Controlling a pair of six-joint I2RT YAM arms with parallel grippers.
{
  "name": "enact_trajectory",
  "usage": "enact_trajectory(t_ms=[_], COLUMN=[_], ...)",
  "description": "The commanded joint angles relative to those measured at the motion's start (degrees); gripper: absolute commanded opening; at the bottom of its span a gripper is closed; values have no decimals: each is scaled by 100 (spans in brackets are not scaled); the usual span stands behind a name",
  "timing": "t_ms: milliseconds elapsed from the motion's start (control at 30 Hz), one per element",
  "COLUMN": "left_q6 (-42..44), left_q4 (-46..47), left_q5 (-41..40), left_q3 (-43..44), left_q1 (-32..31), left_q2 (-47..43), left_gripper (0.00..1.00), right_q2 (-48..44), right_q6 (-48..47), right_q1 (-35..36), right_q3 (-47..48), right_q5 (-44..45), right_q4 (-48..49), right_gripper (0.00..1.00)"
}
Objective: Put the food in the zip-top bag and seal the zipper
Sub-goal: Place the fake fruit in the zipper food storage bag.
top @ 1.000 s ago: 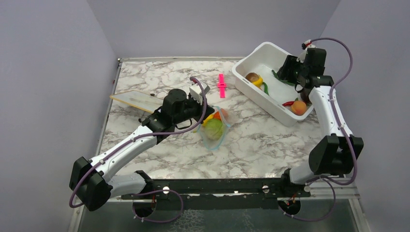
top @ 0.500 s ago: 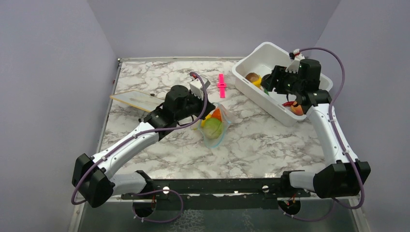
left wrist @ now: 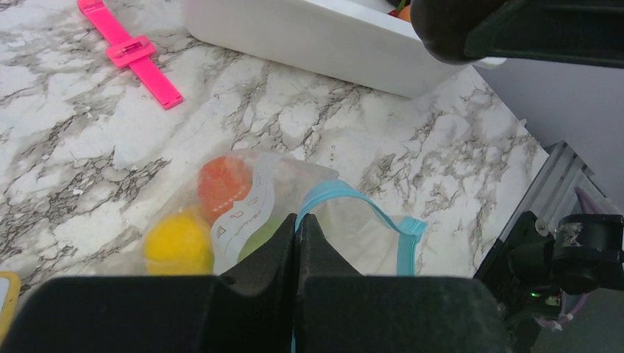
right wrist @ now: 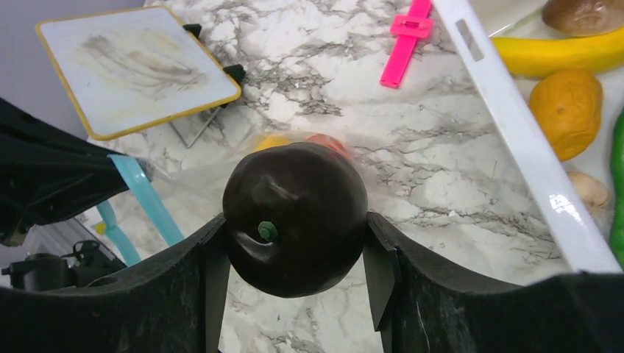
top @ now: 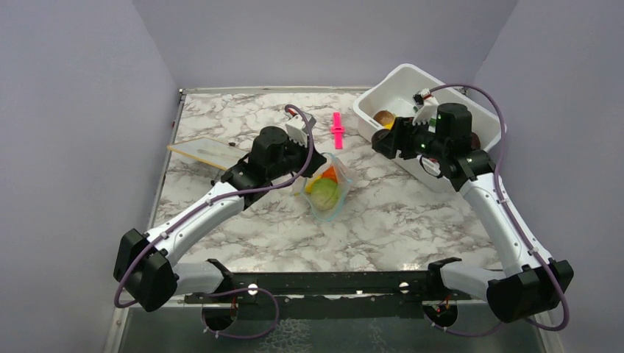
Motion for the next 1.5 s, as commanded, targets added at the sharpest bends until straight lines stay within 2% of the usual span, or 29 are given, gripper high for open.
enact_trajectory(t_ms=[0,400,533,733,933,1200,1467], left_q6=[-120,-532,-653,-683,-658,-850,-990], left_q4=[154,112,107,7,-358,-509,-477], left_q5=[185,366,338,304,-44,-24,182], left_q3=[232,365,412,684,998,1123,1294], left_q1=[128,335,356,365,365,365,365], left_q2=[62,162,172,224,328,556,655], left_gripper=[0,0,0,0,0,0,0], right_q2=[-203,-605,-764,-748,-664,-613,-256], right_q6=[19,387,700,887,1092,1260,1025], right_q1=[86,299,458,899,1124,1479,1811], right_q3=[-223,-956,-1226,-1327,-1203,-1135,-1020], right_q5=[-552,-2372,-2642,-2237,-2175,-2037,-1501], right_q4=[217,1227,1677,1939,2127,2344,1920], right_gripper=[42,42,42,42,42,42,42])
